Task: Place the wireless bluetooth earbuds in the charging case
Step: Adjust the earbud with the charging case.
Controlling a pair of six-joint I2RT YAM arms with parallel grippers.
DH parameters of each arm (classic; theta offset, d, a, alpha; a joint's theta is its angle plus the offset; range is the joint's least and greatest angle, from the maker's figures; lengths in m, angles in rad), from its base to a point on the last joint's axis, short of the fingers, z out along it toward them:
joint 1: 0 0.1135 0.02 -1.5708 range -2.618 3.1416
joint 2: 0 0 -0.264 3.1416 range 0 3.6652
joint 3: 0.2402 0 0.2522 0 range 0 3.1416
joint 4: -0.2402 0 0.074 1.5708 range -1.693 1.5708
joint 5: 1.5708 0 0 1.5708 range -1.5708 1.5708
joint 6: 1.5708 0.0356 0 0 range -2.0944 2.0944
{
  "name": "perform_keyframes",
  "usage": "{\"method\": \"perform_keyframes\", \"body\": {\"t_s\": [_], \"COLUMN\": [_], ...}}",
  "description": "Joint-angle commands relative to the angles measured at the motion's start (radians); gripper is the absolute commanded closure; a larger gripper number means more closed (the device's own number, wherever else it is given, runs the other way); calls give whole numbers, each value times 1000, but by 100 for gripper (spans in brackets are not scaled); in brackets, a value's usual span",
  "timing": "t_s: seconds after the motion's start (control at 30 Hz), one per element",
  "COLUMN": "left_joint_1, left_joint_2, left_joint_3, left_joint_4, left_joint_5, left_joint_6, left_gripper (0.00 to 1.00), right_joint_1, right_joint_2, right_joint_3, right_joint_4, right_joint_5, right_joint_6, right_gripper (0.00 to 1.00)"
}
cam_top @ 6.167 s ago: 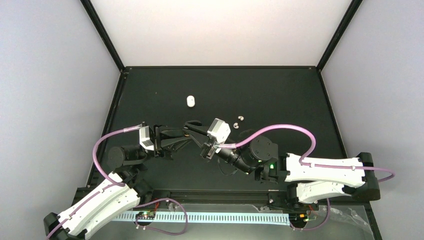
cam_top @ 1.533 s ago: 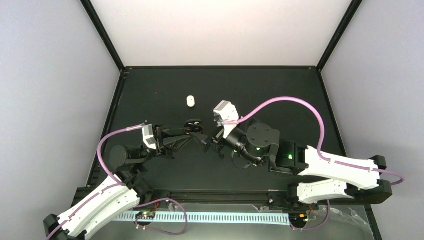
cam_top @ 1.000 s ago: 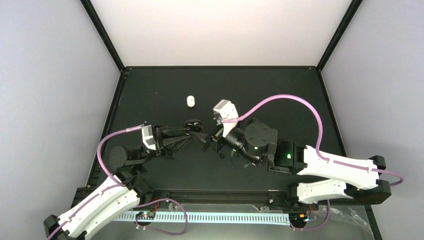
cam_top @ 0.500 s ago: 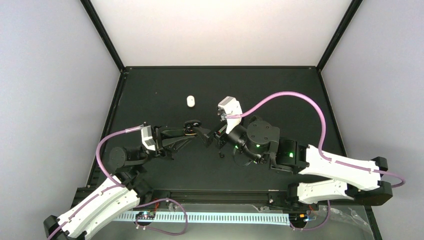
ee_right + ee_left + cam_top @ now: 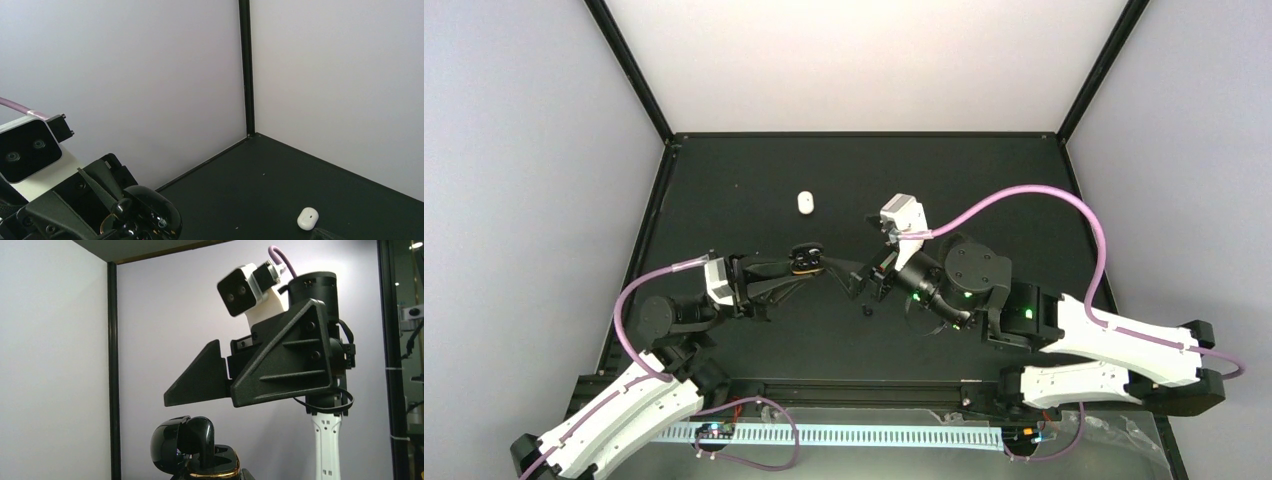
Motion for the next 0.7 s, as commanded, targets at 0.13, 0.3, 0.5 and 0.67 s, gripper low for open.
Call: {"method": "perform_keyframes", "body": {"t_s": [0.13,0.3,0.5,0.67], "left_joint_1": [-8,-8,-8,-8], "left_joint_2": [-21,-15,-10,-10], "left_joint_3": [34,45,45,48], "left_joint_4": [-45,-50,-41,-46], "left_joint_5": [94,107,114,118], "left_joint_6": [129,131,121,126], "left_gripper": [99,99,98,98], "right_joint_1": [-7,-5,-5,-5], "right_joint_2": [41,55,67,64], "right_joint_3": [55,68,78,78], "right_joint_4": [-11,-25,-38,-31], "right_joint_5": [-66,-65,-54,-47], "right_joint_6": [-15,-15,-16,-16], "right_gripper": [0,0,0,0]}}
